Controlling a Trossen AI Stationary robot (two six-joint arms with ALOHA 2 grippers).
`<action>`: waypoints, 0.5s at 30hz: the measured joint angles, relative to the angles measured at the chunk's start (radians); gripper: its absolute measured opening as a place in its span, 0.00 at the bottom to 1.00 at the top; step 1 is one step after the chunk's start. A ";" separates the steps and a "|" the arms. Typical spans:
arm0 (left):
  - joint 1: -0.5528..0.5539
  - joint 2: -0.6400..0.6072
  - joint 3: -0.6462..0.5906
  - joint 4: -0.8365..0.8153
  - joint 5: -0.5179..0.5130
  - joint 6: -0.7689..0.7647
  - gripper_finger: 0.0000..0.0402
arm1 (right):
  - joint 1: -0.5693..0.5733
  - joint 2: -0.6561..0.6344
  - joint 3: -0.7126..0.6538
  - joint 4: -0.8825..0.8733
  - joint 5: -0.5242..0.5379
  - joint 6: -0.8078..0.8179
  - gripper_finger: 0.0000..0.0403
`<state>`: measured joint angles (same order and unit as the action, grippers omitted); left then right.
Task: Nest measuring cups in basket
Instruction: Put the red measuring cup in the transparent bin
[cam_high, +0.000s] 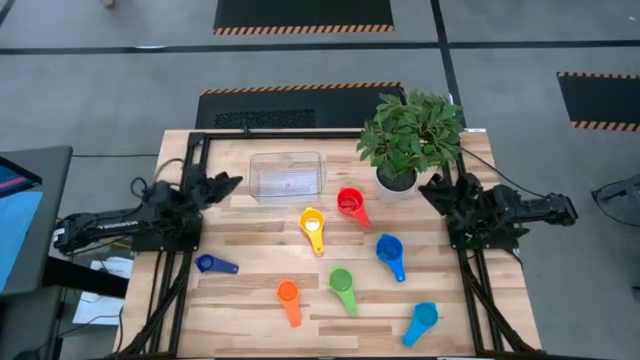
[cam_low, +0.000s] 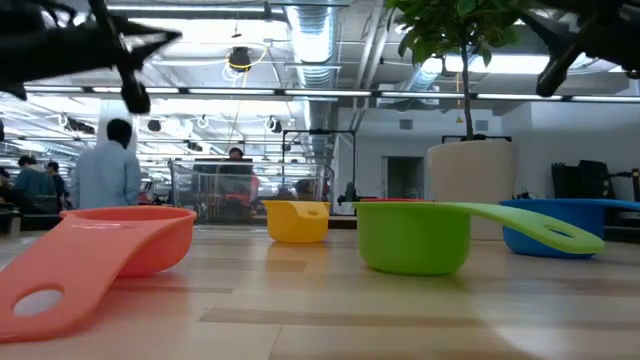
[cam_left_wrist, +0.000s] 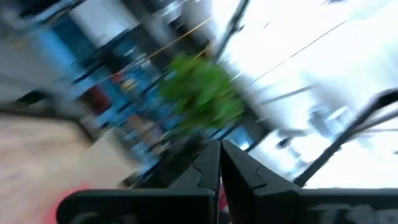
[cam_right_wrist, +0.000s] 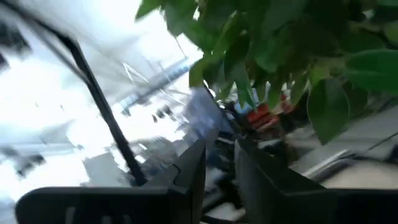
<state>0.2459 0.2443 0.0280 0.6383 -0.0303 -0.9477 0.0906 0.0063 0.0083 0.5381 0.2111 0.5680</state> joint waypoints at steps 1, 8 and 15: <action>-0.004 0.001 0.000 0.061 0.002 -0.015 0.00 | 0.000 0.000 0.002 0.024 -0.001 0.037 0.27; -0.030 0.000 0.122 0.320 0.038 0.169 0.00 | 0.049 0.000 0.121 0.242 -0.236 -0.057 0.27; -0.090 0.115 0.384 0.060 0.053 0.433 0.00 | 0.102 0.045 0.366 0.098 -0.445 -0.198 0.27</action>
<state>0.1555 0.3592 0.4122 0.6983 0.0227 -0.5148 0.1922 0.0512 0.3740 0.6361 -0.2340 0.3697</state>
